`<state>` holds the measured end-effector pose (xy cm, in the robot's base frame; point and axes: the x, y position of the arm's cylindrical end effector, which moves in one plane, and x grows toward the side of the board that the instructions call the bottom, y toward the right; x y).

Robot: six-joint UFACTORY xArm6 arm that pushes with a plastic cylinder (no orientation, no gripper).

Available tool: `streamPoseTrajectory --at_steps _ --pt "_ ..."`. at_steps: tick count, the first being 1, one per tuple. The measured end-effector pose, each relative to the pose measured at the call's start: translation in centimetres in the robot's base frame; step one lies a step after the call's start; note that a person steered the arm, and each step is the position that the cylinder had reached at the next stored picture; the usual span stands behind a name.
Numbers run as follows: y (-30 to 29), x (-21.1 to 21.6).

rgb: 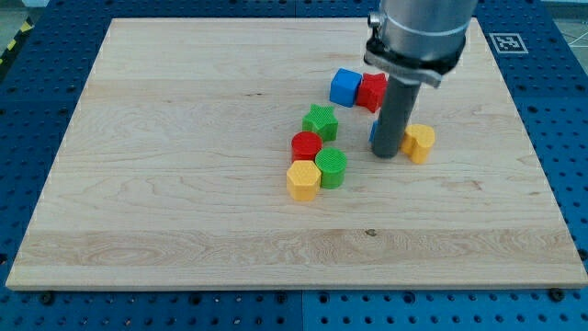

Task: Nudge the blue triangle up a bit

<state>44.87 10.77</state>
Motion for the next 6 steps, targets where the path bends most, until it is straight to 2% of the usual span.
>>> streamPoseTrajectory --at_steps 1,2,3,6 --pt "-0.7 -0.7" --pt "-1.4 1.3" --pt "-0.9 0.9" --pt "-2.5 -3.1"
